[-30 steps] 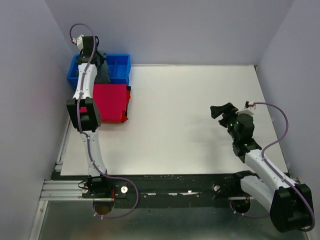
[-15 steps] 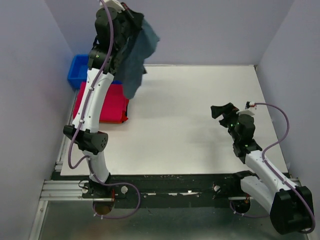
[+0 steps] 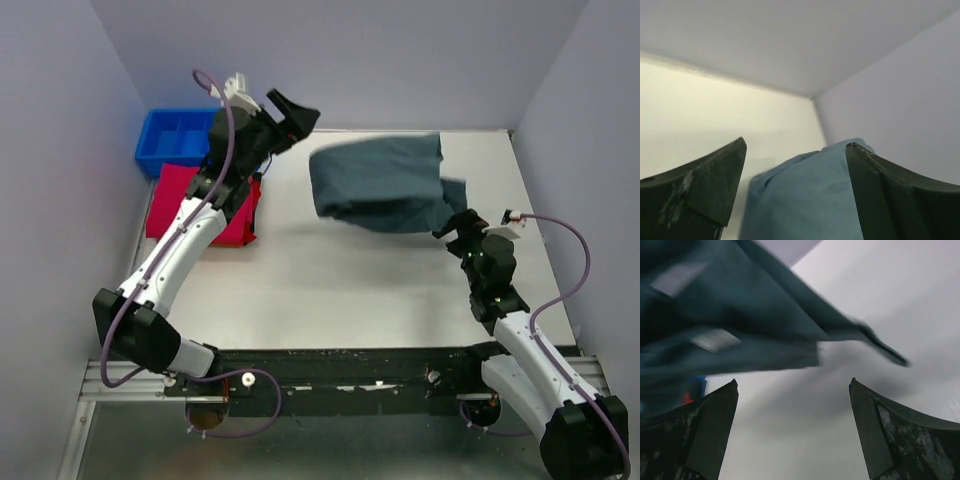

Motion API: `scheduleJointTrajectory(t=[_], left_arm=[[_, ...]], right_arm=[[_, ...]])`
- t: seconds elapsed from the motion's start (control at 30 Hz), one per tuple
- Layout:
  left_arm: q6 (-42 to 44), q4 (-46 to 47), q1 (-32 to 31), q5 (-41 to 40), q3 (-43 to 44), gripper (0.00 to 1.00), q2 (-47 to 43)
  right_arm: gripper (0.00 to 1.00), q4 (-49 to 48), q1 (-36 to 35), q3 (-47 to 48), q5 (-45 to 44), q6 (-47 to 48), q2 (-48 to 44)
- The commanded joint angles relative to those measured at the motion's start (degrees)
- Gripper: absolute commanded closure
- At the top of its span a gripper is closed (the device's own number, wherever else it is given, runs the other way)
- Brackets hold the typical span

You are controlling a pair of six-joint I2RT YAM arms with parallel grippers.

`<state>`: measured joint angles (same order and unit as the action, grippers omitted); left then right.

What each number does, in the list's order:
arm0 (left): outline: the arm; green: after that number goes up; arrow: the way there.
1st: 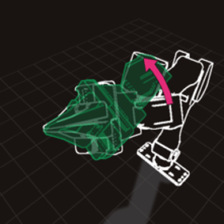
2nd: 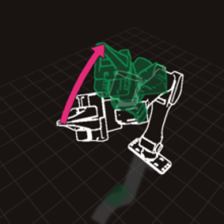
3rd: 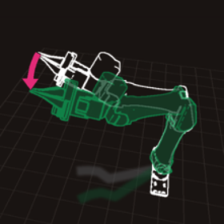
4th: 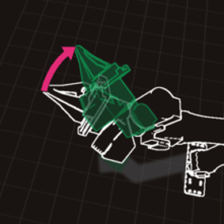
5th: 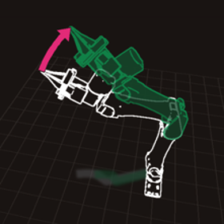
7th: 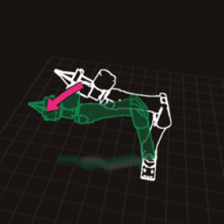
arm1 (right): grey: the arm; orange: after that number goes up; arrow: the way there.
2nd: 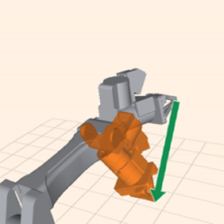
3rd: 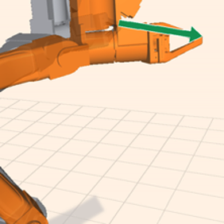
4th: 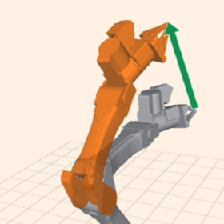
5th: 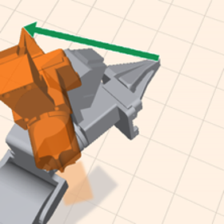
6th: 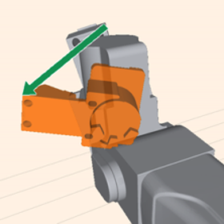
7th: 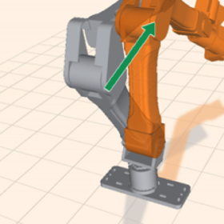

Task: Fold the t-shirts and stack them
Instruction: Move the tshirt to the center of the board

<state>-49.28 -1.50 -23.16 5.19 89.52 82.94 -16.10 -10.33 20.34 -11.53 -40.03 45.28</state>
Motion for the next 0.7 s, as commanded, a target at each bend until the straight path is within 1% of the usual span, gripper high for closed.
scheduleJointTrajectory(t=[0.0,0.07,0.1,0.17,0.23,0.33,0.43,0.47,0.53,0.6,0.67], left_arm=[[-2.05,-0.71,0.57,-8.96,-18.81,0.01,-1.28],[-1.09,2.62,0.57,-9.06,-25.76,0.01,-3.21],[-0.3,3.25,0.48,-8.54,-27.88,0.01,-4.0],[2.42,5.01,-0.22,-5.39,-30.88,0.03,-4.62],[6.1,5.8,-2.14,-2.57,-31.94,0.05,-4.63],[14.27,6.24,-7.32,0.34,-31.68,0.07,-3.57],[19.56,6.33,-13.73,1.05,-30.54,0.1,-2.0],[20.61,6.24,-16.11,0.88,-29.93,0.11,-1.21],[20.89,5.19,-19.72,-0.87,-28.7,0.14,0.55],[20.28,4.05,-23.32,-2.11,-27.3,0.16,2.75],[20.18,3.7,-27.09,-4.04,-26.33,0.16,4.77]], right_arm=[[0.0,3.18,-0.04,-1.18,-5.52,1.27,-0.98],[0.01,4.75,-0.04,-0.3,-5.61,2.15,0.33],[0.02,5.89,-0.04,0.66,-5.96,2.32,1.82],[0.02,8.7,-0.04,3.29,-5.87,2.85,4.54],[0.02,10.73,-0.04,5.49,-5.78,2.77,6.57],[0.05,11.0,-0.04,5.94,-6.48,1.98,8.24],[0.14,11.09,-0.04,5.85,-7.63,1.62,8.86],[0.17,11.17,-0.04,5.85,-8.33,1.27,8.95],[0.2,11.53,-0.04,5.77,-9.21,0.48,8.86],[0.22,11.79,-0.04,5.42,-10.35,-0.31,8.34],[0.22,11.88,-0.04,4.98,-11.23,-0.92,7.64]])
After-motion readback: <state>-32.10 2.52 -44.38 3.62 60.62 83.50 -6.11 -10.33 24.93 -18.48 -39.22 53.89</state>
